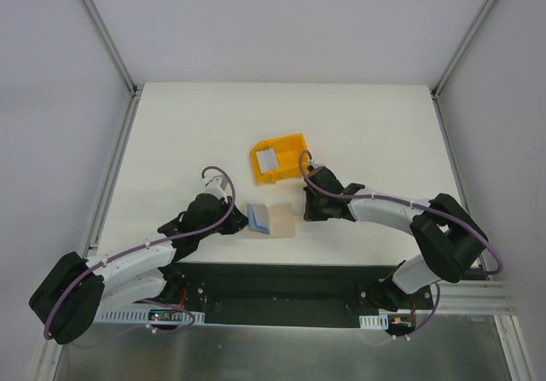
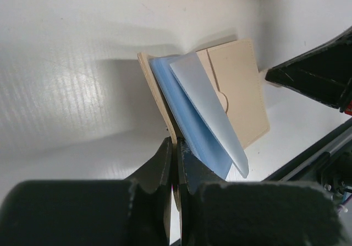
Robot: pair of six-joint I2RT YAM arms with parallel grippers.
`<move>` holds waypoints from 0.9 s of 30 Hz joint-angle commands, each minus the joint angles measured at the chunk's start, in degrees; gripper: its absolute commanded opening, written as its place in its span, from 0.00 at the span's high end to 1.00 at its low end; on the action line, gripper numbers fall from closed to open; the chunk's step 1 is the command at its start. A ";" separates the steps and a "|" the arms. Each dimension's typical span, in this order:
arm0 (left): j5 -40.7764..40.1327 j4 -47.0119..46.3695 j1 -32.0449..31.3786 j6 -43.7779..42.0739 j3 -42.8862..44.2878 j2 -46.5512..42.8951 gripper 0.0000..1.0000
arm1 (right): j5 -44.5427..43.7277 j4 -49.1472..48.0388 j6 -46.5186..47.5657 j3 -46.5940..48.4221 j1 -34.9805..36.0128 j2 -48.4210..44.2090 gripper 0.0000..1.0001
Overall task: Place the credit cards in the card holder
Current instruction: Open the card holder at the center of the board.
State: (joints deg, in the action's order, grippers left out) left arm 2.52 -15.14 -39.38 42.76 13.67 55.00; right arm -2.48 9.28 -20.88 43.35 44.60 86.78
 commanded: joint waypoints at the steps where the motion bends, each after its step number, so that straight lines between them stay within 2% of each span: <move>1: 3.80 -2.97 -0.09 -1.98 -0.66 0.02 1.00 | -5.26 3.91 3.13 2.35 -0.48 0.85 0.99; 4: 3.45 -2.97 -0.09 -1.63 -0.75 0.10 1.00 | -4.03 2.86 4.27 2.17 -0.57 -0.64 0.93; 9: 1.79 -2.88 -0.18 -0.22 -1.02 -0.16 1.00 | -0.07 1.27 4.45 2.87 -0.48 -6.18 0.63; 11: 0.99 -2.71 -0.44 0.04 -0.93 -0.42 1.00 | 0.72 1.27 4.19 3.58 -0.48 -8.20 0.55; 18: -0.94 -1.21 -1.32 0.21 -0.05 -1.91 1.00 | 0.45 1.09 1.64 7.88 4.17 -9.88 0.47; 27: -2.08 0.19 -1.84 0.22 0.39 -3.23 1.00 | -4.90 2.41 -2.67 16.23 14.02 1.36 0.38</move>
State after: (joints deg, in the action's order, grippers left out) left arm 2.28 -15.75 -40.58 42.70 13.15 52.99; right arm -4.08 10.35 -21.02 55.77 55.70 84.05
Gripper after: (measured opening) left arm 0.009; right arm 0.606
